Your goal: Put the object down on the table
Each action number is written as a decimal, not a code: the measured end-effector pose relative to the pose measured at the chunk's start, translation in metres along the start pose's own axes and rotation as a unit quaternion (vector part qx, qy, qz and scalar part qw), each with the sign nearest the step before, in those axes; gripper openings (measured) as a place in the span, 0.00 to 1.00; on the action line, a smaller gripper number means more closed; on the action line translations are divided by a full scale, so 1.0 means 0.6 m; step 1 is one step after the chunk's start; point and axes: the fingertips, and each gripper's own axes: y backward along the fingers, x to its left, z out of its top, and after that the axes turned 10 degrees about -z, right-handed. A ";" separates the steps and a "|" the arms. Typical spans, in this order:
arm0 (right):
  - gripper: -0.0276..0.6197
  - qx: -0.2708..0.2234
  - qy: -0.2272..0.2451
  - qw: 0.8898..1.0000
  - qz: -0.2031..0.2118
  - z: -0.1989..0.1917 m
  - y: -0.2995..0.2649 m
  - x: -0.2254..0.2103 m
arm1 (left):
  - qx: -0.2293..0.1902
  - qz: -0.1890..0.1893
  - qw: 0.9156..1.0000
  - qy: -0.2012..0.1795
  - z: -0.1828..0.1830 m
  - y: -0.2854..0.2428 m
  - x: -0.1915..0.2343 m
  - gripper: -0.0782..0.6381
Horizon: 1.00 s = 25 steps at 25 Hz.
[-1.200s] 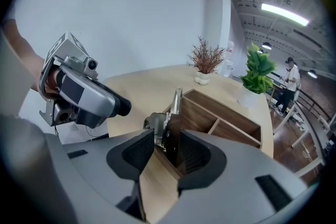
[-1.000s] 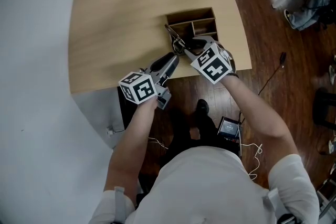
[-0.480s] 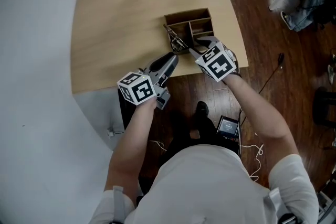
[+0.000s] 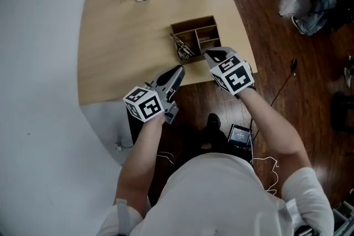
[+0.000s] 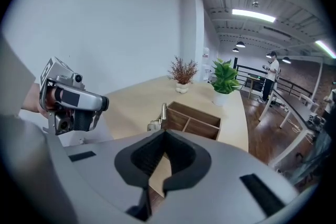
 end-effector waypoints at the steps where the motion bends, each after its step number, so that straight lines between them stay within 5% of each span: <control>1: 0.05 -0.003 -0.003 1.000 -0.001 0.002 0.007 -0.001 | 0.003 -0.002 1.000 -0.003 -0.001 0.000 -0.005 0.13; 25: 0.05 -0.051 -0.047 0.998 -0.001 0.020 0.147 0.031 | -0.011 -0.021 0.999 -0.022 0.015 0.061 -0.132 0.11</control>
